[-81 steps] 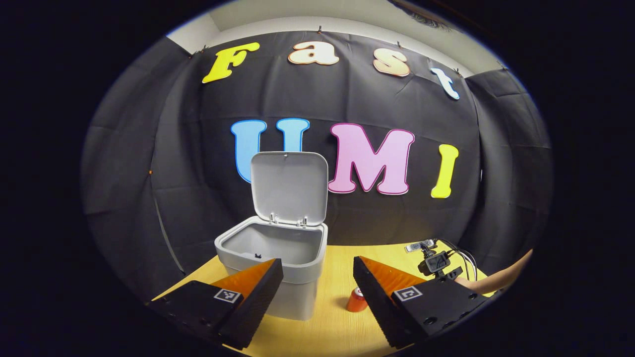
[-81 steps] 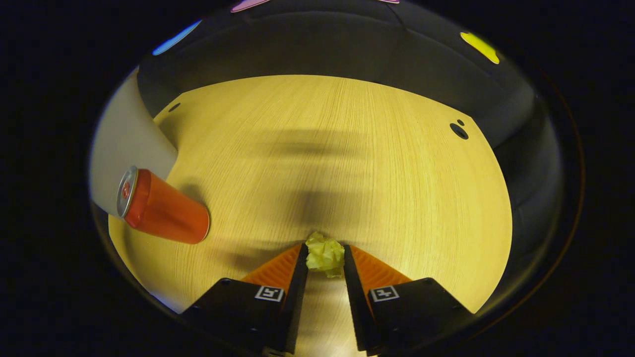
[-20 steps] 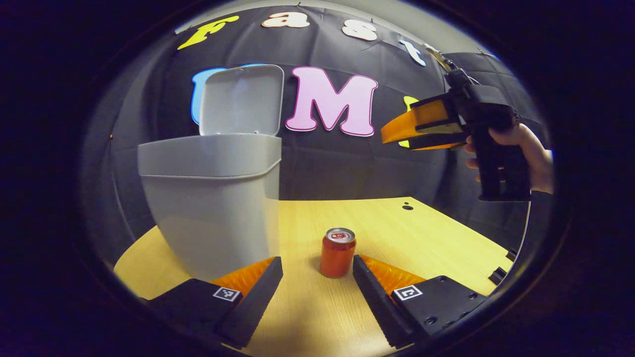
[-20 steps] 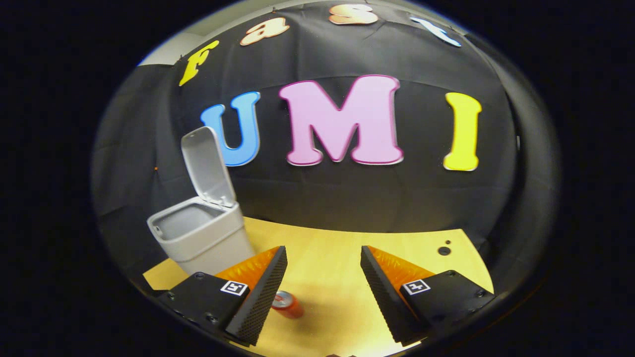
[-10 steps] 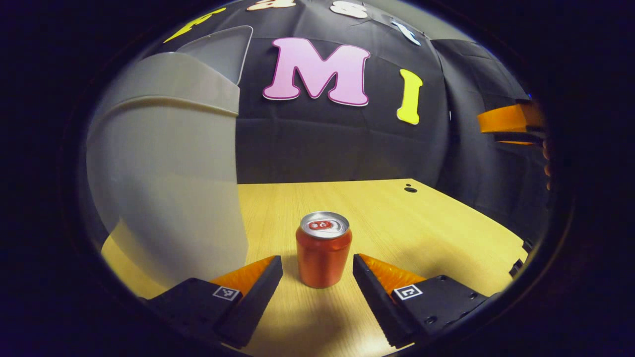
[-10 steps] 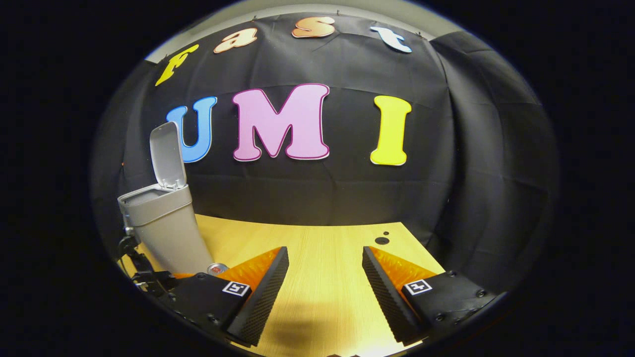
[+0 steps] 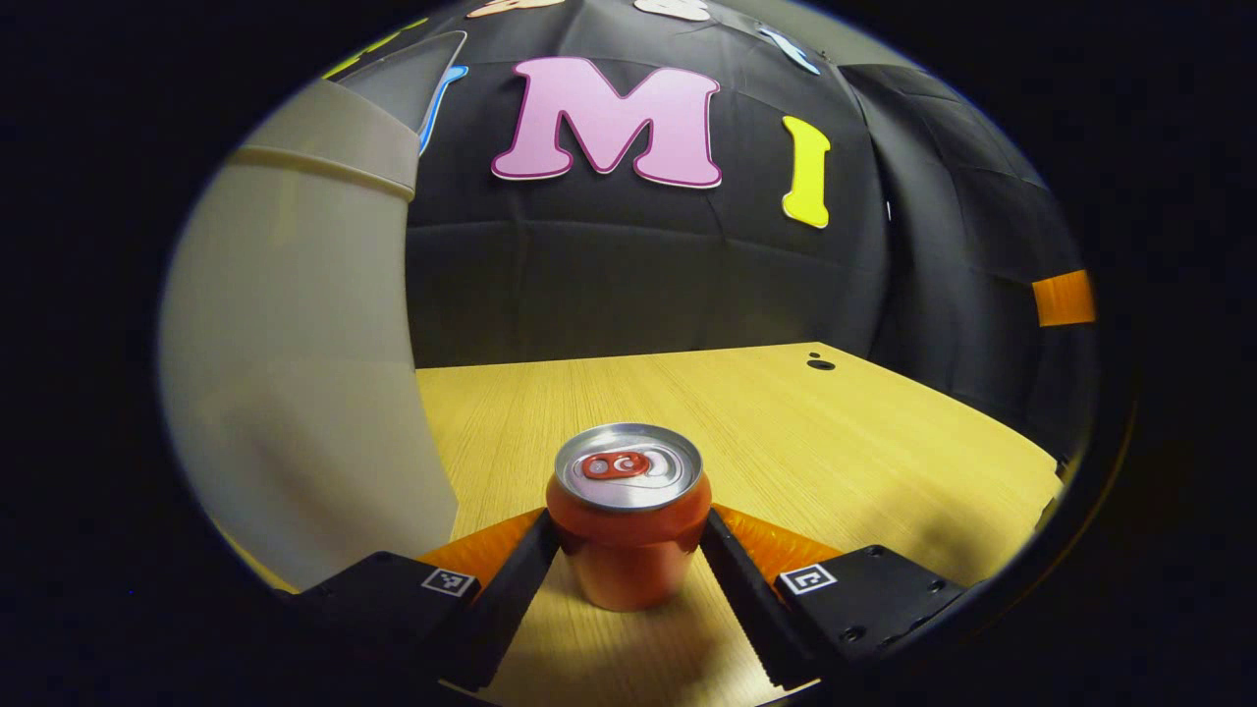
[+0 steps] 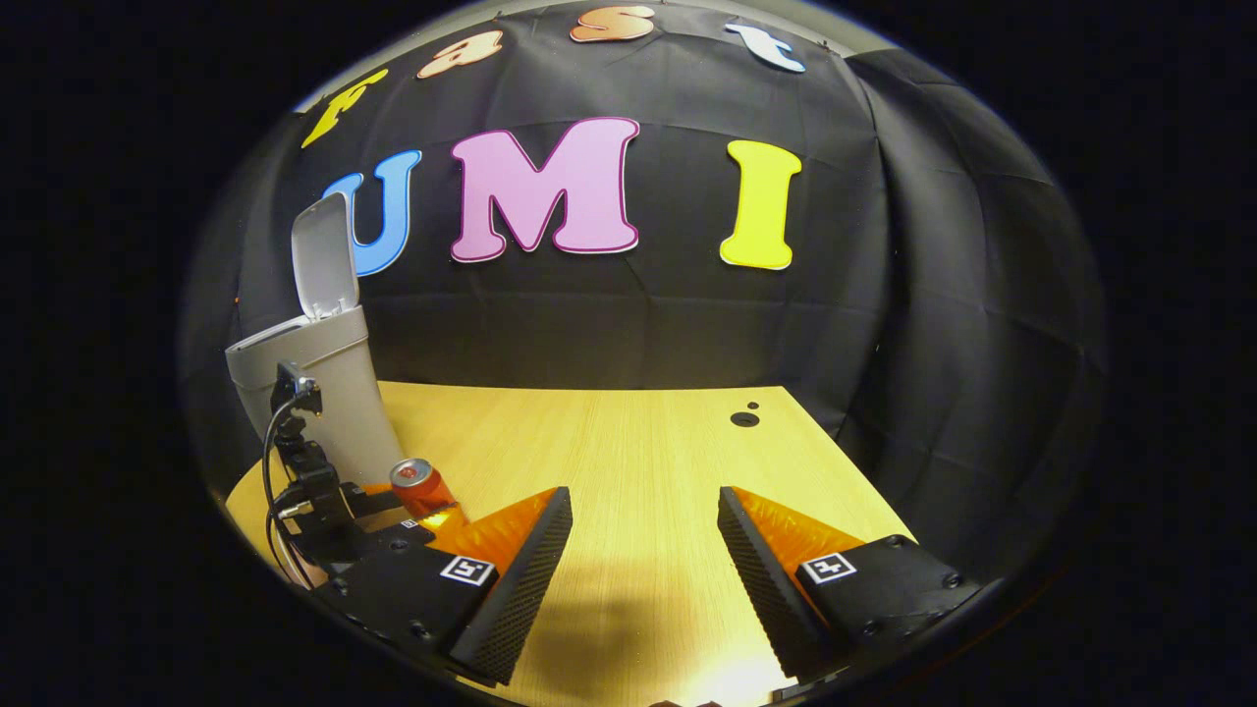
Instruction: Press the lid of the desktop garbage bin to open it, pick up the crumpled paper on the desktop and throw it into the bin, then pick up the pop can on the desktop and drop it into the bin, and finally close the garbage bin lid.
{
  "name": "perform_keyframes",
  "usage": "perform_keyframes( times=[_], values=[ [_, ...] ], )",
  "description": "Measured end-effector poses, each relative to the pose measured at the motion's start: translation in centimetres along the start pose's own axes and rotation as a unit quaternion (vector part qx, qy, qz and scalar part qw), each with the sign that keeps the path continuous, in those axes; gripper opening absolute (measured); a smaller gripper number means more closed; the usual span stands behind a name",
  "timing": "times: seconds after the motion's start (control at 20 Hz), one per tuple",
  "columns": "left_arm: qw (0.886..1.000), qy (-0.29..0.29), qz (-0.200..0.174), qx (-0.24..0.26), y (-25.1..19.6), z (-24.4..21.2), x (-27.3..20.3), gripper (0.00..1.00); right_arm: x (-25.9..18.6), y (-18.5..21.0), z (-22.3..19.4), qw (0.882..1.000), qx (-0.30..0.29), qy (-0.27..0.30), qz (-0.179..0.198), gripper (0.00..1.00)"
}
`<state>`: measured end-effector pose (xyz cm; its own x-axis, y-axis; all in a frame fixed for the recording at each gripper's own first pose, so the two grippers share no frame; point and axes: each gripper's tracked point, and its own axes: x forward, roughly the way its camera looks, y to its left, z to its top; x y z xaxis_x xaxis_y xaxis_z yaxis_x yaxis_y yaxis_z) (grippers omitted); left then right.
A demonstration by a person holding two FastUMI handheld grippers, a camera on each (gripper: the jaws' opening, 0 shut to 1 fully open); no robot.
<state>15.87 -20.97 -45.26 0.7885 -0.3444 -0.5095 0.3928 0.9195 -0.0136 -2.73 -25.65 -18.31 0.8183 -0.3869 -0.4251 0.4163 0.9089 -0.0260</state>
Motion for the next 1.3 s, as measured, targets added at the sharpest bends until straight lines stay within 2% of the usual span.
perform_keyframes(
  times=[0.05, 0.25, 0.3, 0.45, 0.6, 0.8, 0.95, 1.1, 1.3],
  values=[
    [1.0, 0.0, 0.003, 0.001, 0.2, 0.1, -0.1, 0.88, 0.1, 0.0, -0.2, 1.0, -0.002, 0.002, 0.0, 0.96],
    [1.0, -0.006, -0.003, 0.006, -0.6, 3.1, -2.1, 0.88, 0.4, -0.2, 0.3, 1.0, -0.003, 0.006, 0.0, 0.96],
    [1.0, -0.015, -0.003, 0.016, -0.8, 4.8, -3.1, 0.88, 0.4, -0.3, 0.7, 1.0, -0.005, 0.003, -0.003, 0.96],
    [0.998, -0.058, -0.032, 0.022, -2.3, 11.3, -7.2, 0.87, 0.6, -0.7, 2.6, 1.0, -0.016, -0.008, -0.012, 0.96],
    [0.995, -0.092, -0.036, 0.018, -1.2, 18.1, -11.1, 0.87, 0.6, 0.2, 4.8, 1.0, -0.01, -0.014, -0.004, 0.96],
    [0.989, -0.146, 0.025, -0.005, 5.8, 27.2, -15.8, 0.87, 0.3, 2.9, 8.9, 0.999, -0.023, -0.047, 0.011, 0.96],
    [0.982, -0.174, 0.068, -0.02, 11.0, 30.8, -18.0, 0.87, 0.0, 6.3, 10.6, 0.998, -0.013, -0.054, 0.041, 0.96],
    [0.98, -0.162, 0.113, -0.011, 16.3, 30.5, -18.2, 0.87, -0.4, 8.6, 11.9, 0.997, -0.018, -0.058, 0.057, 0.96],
    [0.984, -0.127, 0.124, -0.001, 20.2, 28.2, -16.5, 0.87, -1.3, 10.4, 14.2, 0.994, -0.02, -0.079, 0.072, 0.97]
  ],
)
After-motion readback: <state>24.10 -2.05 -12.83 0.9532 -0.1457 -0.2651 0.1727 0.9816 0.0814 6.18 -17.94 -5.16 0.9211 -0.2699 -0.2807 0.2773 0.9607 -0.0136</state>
